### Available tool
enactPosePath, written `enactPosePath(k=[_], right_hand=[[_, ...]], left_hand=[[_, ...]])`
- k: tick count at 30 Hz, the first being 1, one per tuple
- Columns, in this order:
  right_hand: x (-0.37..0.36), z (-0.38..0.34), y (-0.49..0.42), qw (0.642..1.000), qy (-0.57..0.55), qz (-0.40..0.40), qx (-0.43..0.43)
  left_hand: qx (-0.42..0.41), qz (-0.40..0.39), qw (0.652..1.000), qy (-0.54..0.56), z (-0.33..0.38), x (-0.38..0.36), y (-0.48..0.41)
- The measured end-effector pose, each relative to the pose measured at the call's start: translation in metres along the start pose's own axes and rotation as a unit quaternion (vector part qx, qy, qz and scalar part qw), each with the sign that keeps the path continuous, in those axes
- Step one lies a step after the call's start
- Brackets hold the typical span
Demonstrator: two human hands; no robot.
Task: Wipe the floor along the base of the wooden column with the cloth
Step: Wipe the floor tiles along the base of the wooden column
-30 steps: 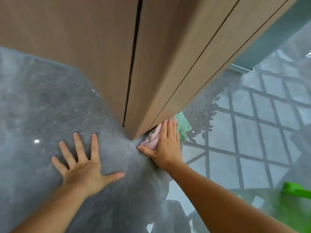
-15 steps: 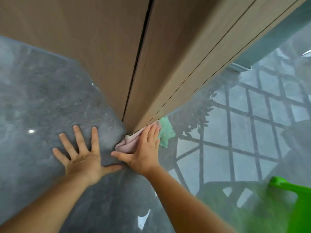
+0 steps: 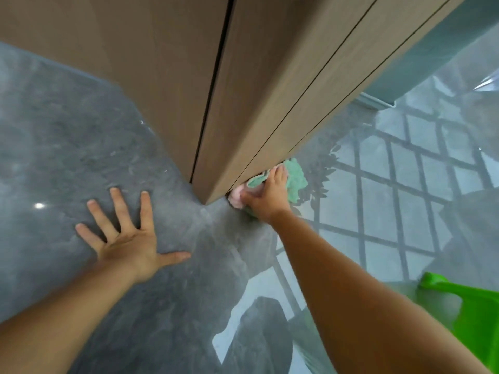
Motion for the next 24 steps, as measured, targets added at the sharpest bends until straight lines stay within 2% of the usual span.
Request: enactPosePath(k=[3,5,7,10,15,18,20,22,24], right_hand=[[-0.062,-0.061,0.081,0.996,-0.032,-0.051,0.061],[-0.083,-0.083,0.114,0.994,-0.062,-0.058,0.068],[-0.083,-0.083,0.116,0.992,-0.076,-0.067,0.073],[-0.073,-0.070,0.110,0.985,-0.054,-0.084,0.142],[-0.069,-0.059,0.102,0.975,0.007,-0.118,0.189],[-0.071,-0.068,0.103,0.978,0.047,-0.128,0.160],[-0.067,-0.081,0.102,0.982,0.029,-0.153,0.108],[-0.051,-0.085,0.094,0.978,-0.081,-0.189,0.040],[-0.031,-0.081,0.093,0.976,-0.170,-0.138,0.019]], left_hand=[[-0.001,-0.002,1.000,-0.007,0.002,0.010,0.011],[-0.038,0.001,0.997,-0.061,-0.004,0.012,0.013],[-0.070,-0.019,0.992,-0.100,-0.022,0.017,0.011],[-0.120,-0.038,0.976,-0.179,-0.048,0.021,0.011],[-0.125,-0.048,0.959,-0.248,-0.053,0.011,-0.003],[-0.122,-0.064,0.962,-0.234,-0.055,0.010,-0.005],[-0.139,-0.060,0.961,-0.231,-0.057,0.007,-0.008],[-0.164,-0.037,0.963,-0.212,-0.058,0.006,-0.009],[-0.184,-0.015,0.964,-0.191,-0.060,0.003,-0.008]])
Point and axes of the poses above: each hand's wrist, its own y-axis away from the middle knuckle, its own x-axis out of the back of the hand, z = x × y, the point moved 6 cm from there along -y, towards the middle knuckle, and after that the axes turned 2 degrees about z, right-handed, at the moved point
